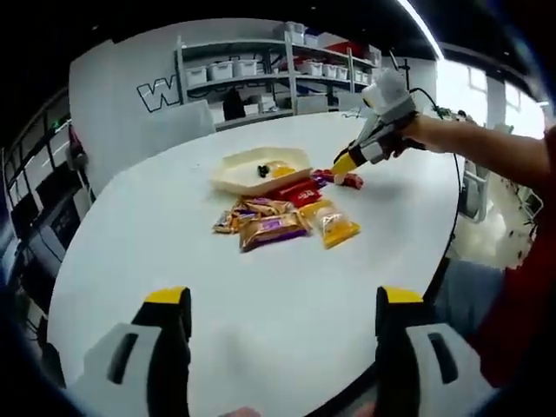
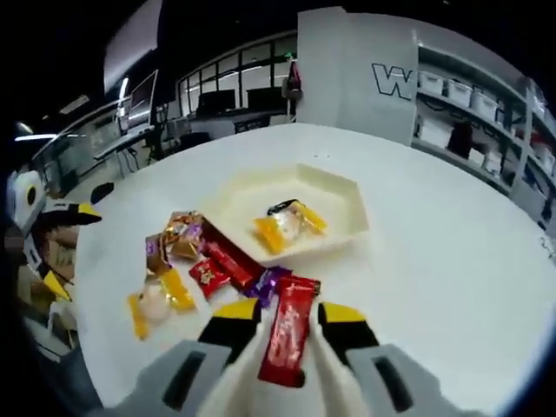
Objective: Place the target food into the container with the food tongs after gripping and lifting it, then release it inside without dropping or visibly crushing the food.
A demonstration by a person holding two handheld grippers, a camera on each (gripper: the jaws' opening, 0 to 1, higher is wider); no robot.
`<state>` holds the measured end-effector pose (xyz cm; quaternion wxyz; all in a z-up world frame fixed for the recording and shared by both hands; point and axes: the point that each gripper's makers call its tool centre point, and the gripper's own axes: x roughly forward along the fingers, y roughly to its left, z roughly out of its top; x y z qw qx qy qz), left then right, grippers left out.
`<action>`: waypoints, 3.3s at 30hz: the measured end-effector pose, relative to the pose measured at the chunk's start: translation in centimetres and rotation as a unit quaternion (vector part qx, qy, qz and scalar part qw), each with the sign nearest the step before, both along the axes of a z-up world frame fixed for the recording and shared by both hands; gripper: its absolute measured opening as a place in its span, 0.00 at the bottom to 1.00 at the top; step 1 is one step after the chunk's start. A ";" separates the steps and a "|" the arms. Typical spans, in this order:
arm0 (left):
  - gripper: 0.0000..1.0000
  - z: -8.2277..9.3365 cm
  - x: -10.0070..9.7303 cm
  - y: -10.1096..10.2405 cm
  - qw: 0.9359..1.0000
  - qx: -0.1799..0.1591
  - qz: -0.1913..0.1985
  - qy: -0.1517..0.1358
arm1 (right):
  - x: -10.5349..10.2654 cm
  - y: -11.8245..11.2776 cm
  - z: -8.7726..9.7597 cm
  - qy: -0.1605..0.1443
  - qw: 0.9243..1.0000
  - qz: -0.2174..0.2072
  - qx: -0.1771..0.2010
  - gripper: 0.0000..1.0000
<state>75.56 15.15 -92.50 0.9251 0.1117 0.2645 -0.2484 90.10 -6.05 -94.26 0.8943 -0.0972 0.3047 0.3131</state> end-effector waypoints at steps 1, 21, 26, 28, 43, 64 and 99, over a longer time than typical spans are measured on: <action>0.85 0.1 0.0 0.0 1.000 -0.004 0.002 0.001 | -0.1 -0.1 0.0 0.004 1.000 -0.003 0.005 0.19; 0.92 1.6 -0.2 -1.3 0.999 -0.053 0.002 -0.013 | -1.0 -0.7 1.7 0.016 0.998 -0.024 0.060 0.18; 0.92 2.1 0.1 -1.4 0.998 -0.054 0.001 -0.020 | -0.9 -0.6 2.8 0.006 0.998 -0.023 0.062 0.18; 0.91 2.2 0.2 -1.4 0.998 -0.055 0.001 -0.022 | -0.8 -0.3 3.6 -0.002 0.998 -0.020 0.064 0.18; 0.90 3.8 1.2 -0.6 0.990 -0.126 0.043 -0.045 | -0.1 1.4 6.3 -0.029 0.996 -0.005 0.079 0.19; 0.85 3.7 1.2 -1.1 0.994 -0.102 0.023 -0.044 | 1.3 2.4 8.9 -0.048 0.994 0.001 0.095 0.19; 0.85 5.3 1.3 -0.2 0.991 -0.106 0.033 -0.070 | 4.9 5.9 11.6 -0.074 0.992 0.016 0.101 0.18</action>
